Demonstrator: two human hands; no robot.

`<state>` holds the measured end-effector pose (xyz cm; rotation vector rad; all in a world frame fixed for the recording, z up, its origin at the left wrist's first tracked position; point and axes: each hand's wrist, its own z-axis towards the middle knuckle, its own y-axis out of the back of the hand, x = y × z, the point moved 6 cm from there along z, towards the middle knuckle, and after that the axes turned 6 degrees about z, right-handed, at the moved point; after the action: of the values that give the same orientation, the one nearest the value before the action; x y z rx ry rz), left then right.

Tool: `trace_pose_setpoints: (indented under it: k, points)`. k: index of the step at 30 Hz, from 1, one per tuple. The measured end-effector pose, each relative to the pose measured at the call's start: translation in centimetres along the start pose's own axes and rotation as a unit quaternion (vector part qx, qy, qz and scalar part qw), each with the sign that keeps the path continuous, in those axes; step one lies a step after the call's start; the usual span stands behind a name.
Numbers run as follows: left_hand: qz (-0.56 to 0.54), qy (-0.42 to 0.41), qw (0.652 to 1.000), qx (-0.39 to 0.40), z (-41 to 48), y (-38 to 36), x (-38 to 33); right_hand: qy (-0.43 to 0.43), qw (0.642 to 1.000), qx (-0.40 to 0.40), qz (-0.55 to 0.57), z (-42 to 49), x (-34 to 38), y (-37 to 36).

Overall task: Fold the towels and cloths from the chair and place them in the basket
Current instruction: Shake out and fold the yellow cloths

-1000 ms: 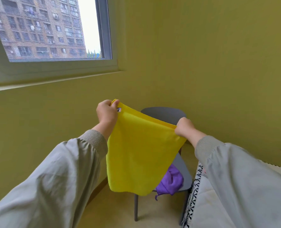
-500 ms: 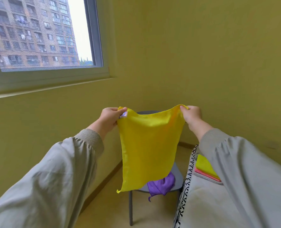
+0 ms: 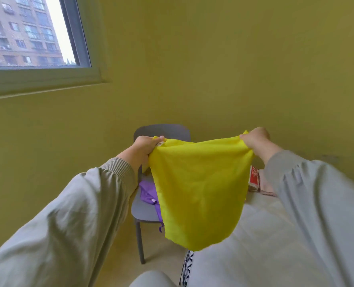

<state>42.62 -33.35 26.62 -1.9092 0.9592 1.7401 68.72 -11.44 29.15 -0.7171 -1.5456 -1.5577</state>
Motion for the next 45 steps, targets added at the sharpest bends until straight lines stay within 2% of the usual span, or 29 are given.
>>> trace_pose_setpoints:
  k: [2, 5, 9, 11, 15, 18, 22, 26, 29, 33, 38, 45]
  points:
    - [0.100, -0.017, 0.994, -0.035, 1.5, -2.2, 1.1, -0.021, 0.999, 0.003, -0.035, 1.7, -3.0, 0.6]
    - [0.226, -0.040, 0.973, -0.028, 4.7, -6.1, 3.8, -0.057, 0.996, 0.004, -0.062, 3.9, -7.7, 0.4]
    - [0.385, -0.057, 0.921, 0.004, 8.7, -11.4, 8.7, -0.114, 0.991, 0.023, -0.068, 6.7, -14.6, -1.5]
    - [0.425, -0.048, 0.904, 0.005, 10.2, -13.4, 11.2, -0.118, 0.989, 0.017, -0.083, 7.6, -17.5, -2.4]
    - [0.431, -0.004, 0.902, 0.027, 13.1, -16.4, 16.2, -0.140, 0.986, 0.010, -0.090, 9.1, -22.2, -4.6]
    - [0.399, 0.047, 0.915, 0.041, 14.9, -17.8, 19.1, -0.170, 0.984, 0.020, -0.049, 10.8, -24.8, -6.7]
    - [0.291, 0.103, 0.950, 0.042, 17.0, -18.6, 20.7, -0.220, 0.972, 0.072, 0.050, 12.7, -27.2, -9.7]
    - [0.208, 0.137, 0.968, 0.022, 18.2, -19.6, 21.2, -0.209, 0.969, 0.073, 0.109, 14.2, -28.3, -10.8]
    - [0.091, 0.170, 0.981, 0.023, 18.1, -20.7, 22.0, -0.200, 0.968, 0.069, 0.133, 14.8, -28.5, -10.9]
    - [-0.071, 0.219, 0.972, 0.053, 16.6, -22.0, 23.0, -0.230, 0.952, 0.050, 0.198, 14.5, -29.1, -10.8]
    - [-0.235, 0.272, 0.932, 0.057, 13.0, -22.2, 25.3, -0.261, 0.936, 0.060, 0.228, 11.2, -31.1, -10.7]
    - [-0.234, 0.270, 0.933, -0.043, 8.5, -21.1, 30.2, -0.269, 0.928, 0.051, 0.254, 6.0, -35.2, -8.1]
